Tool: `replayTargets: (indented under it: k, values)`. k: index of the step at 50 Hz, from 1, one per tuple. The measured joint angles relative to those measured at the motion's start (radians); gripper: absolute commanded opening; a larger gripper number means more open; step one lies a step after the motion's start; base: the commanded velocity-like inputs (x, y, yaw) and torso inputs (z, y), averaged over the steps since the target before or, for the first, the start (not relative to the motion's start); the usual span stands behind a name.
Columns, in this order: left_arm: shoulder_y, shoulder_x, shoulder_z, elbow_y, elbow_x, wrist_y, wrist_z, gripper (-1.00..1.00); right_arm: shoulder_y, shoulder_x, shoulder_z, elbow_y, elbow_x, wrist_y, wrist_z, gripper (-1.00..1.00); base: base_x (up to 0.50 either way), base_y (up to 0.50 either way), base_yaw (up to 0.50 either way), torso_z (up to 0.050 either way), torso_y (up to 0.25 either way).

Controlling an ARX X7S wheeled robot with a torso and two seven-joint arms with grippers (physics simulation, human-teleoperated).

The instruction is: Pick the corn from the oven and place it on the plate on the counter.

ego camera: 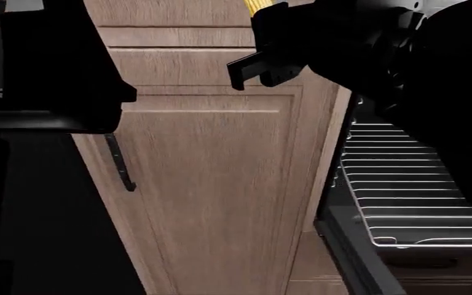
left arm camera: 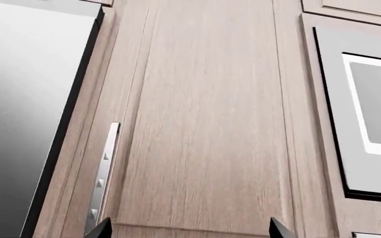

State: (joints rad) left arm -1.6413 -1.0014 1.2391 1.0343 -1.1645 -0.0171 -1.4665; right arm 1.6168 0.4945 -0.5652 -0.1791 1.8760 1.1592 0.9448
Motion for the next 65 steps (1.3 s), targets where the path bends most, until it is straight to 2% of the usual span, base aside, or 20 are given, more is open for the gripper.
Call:
replayTargets:
  k: [34,65]
  values:
    - [-0.022,-0.001,0.025,0.0,0.002,0.013,-0.004,1.0,0.004,0.005,-0.013,-0.007,-0.006,-0.014,-0.01,-1.0,0.0,0.5,0.0,0.0,0.0]
    - [-0.041,-0.002,0.053,0.003,0.008,0.025,-0.014,1.0,0.011,0.013,-0.023,-0.015,-0.006,-0.023,-0.016,-1.0,0.0,0.0,0.5,0.0,0.0]
